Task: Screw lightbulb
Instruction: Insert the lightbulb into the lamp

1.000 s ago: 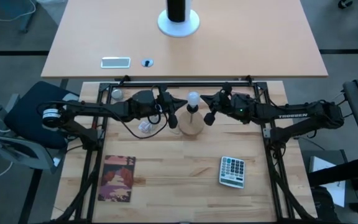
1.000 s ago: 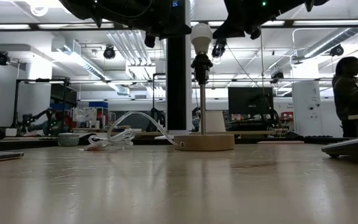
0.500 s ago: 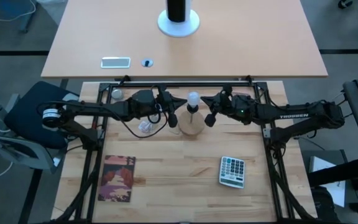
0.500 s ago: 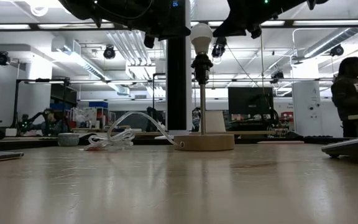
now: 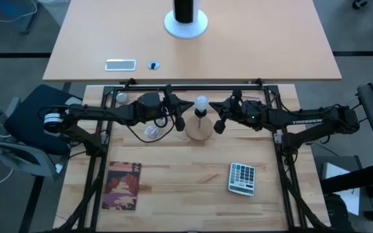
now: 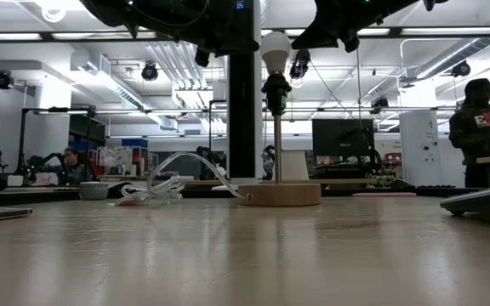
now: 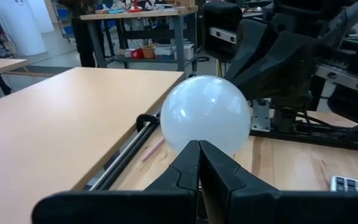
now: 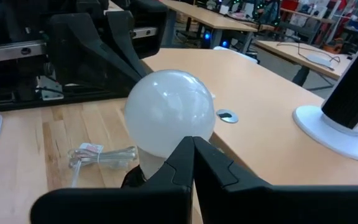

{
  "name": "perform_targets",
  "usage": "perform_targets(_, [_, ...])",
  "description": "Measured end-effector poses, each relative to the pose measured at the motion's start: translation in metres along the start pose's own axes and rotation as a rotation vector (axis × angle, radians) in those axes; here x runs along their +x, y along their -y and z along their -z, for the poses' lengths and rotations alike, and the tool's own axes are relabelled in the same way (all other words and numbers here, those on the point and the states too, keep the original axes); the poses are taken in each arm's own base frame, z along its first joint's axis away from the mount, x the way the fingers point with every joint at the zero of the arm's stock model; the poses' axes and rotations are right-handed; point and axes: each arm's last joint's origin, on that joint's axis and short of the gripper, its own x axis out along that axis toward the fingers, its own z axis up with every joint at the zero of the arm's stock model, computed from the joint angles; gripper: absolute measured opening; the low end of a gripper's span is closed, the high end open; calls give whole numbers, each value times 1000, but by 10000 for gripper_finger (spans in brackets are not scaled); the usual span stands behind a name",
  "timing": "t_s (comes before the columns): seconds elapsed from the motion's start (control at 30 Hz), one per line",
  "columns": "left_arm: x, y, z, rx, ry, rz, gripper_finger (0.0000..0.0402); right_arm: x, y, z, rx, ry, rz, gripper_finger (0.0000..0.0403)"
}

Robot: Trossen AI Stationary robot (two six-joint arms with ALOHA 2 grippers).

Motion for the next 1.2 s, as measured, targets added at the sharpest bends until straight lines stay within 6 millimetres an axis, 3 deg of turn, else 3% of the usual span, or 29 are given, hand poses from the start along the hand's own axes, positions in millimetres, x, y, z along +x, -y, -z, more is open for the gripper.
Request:
perform_targets(0.47, [-4, 1, -2, -19, -15, 13, 0, 0, 3, 0, -14, -6, 52, 0])
perform_targets(1.2, [-3, 0, 2, -18, -44, -21, 0, -7, -6, 0, -7, -12, -12, 0])
